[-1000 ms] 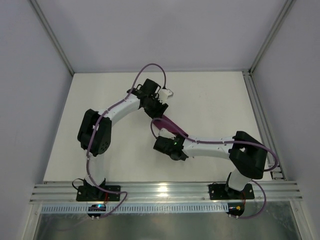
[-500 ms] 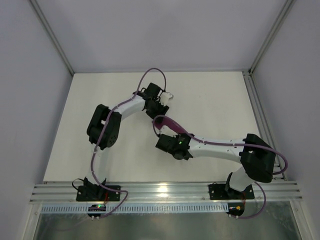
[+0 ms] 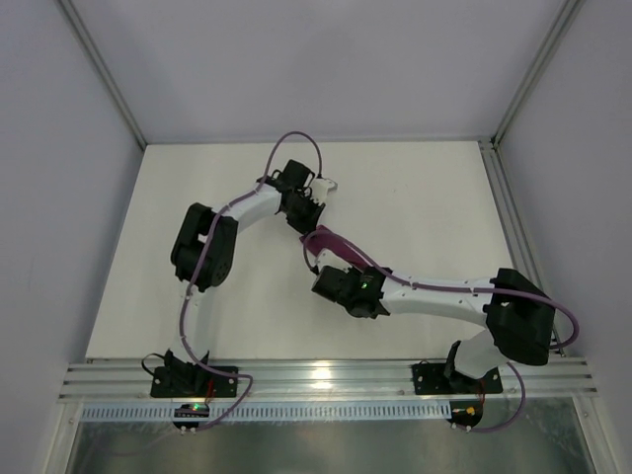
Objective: Fold the napkin into a case and place the utensils inside
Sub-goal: Move the smaller rectangle folded napkin to the center of the board.
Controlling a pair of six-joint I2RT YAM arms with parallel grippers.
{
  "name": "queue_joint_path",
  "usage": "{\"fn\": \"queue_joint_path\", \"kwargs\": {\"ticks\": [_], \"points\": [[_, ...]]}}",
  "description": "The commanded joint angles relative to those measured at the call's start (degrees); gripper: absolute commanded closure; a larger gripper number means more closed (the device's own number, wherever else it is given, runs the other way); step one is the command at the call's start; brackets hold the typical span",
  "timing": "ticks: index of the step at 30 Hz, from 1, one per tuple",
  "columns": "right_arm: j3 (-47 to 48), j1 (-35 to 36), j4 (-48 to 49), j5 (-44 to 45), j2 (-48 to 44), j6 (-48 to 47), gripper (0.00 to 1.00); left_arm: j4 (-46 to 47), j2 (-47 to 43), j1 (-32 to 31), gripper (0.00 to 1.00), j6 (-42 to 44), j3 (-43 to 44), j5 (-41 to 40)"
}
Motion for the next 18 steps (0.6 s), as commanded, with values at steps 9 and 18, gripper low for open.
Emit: {"fn": "queue_joint_path", "kwargs": {"ticks": [9, 18], "points": [[-12.1, 0.2, 32.6, 4.1, -4.6, -24.1, 0.96, -0.6, -8.0, 8.1, 0.99, 1.7, -10.2, -0.2], [-13.8, -2.0, 53.4, 1.9, 5.3, -43.3, 0.96, 0.2, -15.5, 12.7, 0.95, 4.9, -19.3, 1.8]]}}
